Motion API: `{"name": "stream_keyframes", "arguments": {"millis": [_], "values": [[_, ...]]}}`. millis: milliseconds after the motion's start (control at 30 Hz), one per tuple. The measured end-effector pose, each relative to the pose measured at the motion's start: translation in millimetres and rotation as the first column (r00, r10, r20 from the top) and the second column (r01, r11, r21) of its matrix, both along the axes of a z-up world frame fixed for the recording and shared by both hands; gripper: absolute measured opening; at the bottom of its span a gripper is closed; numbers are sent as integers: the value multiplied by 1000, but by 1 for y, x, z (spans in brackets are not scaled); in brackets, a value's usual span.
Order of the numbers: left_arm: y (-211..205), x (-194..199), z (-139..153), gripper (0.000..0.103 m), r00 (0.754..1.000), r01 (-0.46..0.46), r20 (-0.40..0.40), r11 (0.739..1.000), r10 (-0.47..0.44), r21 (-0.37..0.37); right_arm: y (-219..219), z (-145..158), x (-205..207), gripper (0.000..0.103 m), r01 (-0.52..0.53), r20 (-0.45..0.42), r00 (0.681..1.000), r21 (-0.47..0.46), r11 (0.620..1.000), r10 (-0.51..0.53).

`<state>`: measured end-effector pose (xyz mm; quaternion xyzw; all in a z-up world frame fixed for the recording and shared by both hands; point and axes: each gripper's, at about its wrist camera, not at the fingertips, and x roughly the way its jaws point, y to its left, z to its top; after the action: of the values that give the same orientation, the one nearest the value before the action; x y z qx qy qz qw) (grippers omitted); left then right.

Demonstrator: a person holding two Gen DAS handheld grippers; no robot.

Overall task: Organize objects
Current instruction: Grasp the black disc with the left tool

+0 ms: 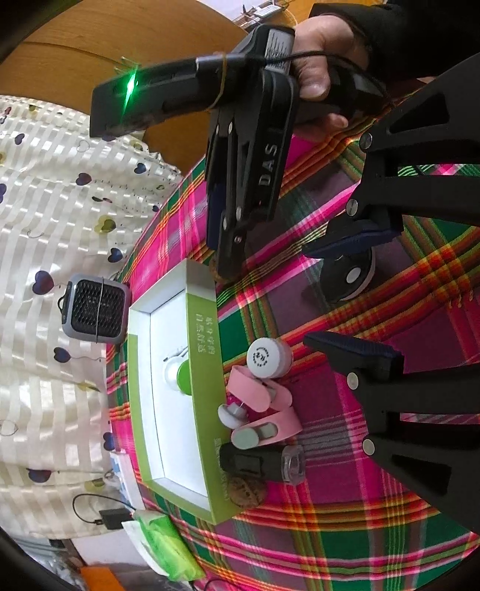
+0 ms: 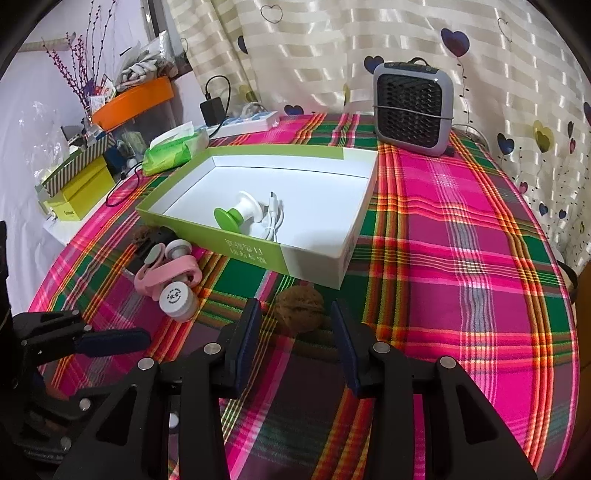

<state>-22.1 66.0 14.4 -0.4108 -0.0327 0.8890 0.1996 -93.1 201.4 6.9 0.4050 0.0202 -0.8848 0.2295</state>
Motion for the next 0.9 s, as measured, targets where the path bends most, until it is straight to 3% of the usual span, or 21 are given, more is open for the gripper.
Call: {"name": "stream_keyframes", "arguments": {"millis": [200, 667, 900], "values": [[5, 9, 2, 39, 999, 33, -5, 999, -32, 16, 1, 0, -1, 41, 0, 4, 1000, -9, 1000, 0], [2, 4, -9, 40, 1000, -19, 23, 1000, 19, -23, -1, -2, -4, 41, -4, 19, 1000, -13, 1000, 4], [7, 6, -10, 40, 1000, 0, 21, 999, 1, -39, 0, -6, -10, 41, 19, 44, 999, -9, 1000, -18]]}}
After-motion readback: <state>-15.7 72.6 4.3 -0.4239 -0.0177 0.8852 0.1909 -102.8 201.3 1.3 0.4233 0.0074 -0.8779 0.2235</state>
